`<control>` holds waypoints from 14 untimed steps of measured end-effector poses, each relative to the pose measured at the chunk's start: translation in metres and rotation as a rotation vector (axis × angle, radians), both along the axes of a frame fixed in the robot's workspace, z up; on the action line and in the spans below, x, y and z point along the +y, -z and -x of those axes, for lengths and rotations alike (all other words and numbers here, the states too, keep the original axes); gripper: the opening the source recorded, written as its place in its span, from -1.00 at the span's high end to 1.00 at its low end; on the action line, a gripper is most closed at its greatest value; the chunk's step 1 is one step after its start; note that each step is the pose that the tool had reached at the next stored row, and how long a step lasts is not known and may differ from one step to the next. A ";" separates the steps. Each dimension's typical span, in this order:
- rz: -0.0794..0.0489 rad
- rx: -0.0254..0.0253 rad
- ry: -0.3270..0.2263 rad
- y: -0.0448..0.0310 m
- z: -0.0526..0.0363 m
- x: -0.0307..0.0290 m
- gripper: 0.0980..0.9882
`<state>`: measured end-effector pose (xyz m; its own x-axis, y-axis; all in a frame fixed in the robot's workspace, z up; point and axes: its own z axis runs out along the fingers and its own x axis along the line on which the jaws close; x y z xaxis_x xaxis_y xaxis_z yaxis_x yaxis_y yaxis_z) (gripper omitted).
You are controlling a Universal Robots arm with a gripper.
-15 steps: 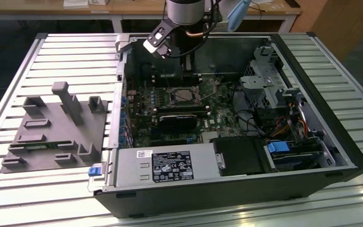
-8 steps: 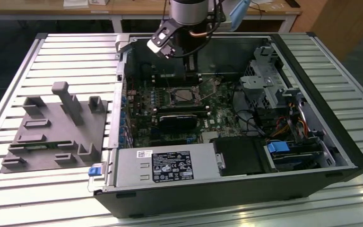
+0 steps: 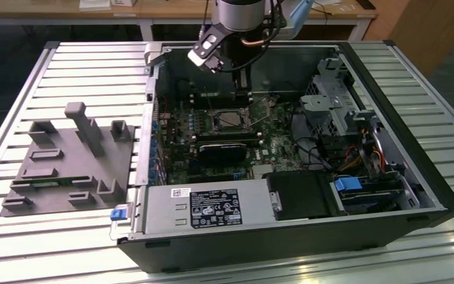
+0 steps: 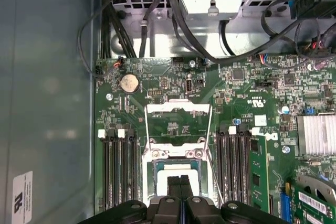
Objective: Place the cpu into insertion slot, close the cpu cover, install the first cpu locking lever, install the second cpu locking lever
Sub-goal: 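Close the cpu cover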
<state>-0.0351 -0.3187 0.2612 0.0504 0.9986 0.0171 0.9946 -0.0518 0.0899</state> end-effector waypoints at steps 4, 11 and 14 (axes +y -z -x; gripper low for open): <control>0.000 0.0000 0.000 0.0000 -0.0028 0.0000 0.99; 0.000 0.0000 0.000 0.0000 -0.0082 0.0000 0.99; 0.000 0.0000 0.000 0.0000 -0.0101 0.0000 0.99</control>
